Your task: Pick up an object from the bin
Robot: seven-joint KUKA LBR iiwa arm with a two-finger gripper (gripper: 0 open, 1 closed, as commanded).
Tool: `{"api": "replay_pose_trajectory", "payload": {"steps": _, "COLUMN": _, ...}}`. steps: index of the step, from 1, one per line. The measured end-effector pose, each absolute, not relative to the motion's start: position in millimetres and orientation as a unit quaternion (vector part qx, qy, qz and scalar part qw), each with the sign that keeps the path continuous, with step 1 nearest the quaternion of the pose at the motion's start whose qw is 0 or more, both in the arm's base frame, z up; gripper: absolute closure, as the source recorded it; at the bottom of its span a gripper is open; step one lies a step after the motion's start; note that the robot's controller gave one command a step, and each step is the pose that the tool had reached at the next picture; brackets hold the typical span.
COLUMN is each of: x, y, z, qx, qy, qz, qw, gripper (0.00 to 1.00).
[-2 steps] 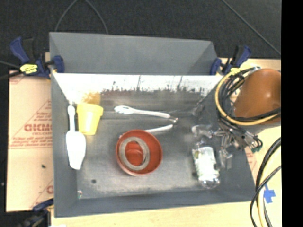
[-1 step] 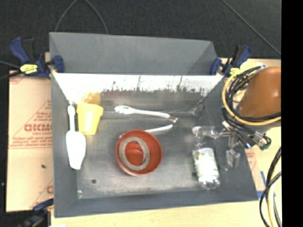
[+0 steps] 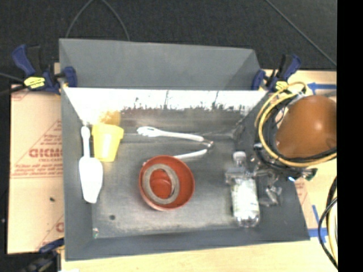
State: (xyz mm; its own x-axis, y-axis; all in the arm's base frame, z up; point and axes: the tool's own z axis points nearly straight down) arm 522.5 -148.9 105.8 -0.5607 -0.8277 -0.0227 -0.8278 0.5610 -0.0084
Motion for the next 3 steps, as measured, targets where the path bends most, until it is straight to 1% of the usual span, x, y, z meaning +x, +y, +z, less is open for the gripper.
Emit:
{"api": "replay_pose_trajectory", "payload": {"steps": 1, "x": 525.4, "y": -142.2, "z": 76.1, "qx": -0.671, "qy": 0.741, "qz": 0.001, "qw": 0.011, "gripper": 0.00}}
{"api": "replay_pose_trajectory", "payload": {"steps": 2, "x": 529.2, "y": -132.6, "z": 73.5, "qx": -0.636, "qy": 0.771, "qz": 0.005, "qw": 0.023, "gripper": 1.00}}
{"api": "replay_pose_trajectory", "payload": {"steps": 3, "x": 529.2, "y": -132.6, "z": 73.5, "qx": -0.636, "qy": 0.772, "qz": 0.005, "qw": 0.023, "gripper": 1.00}}
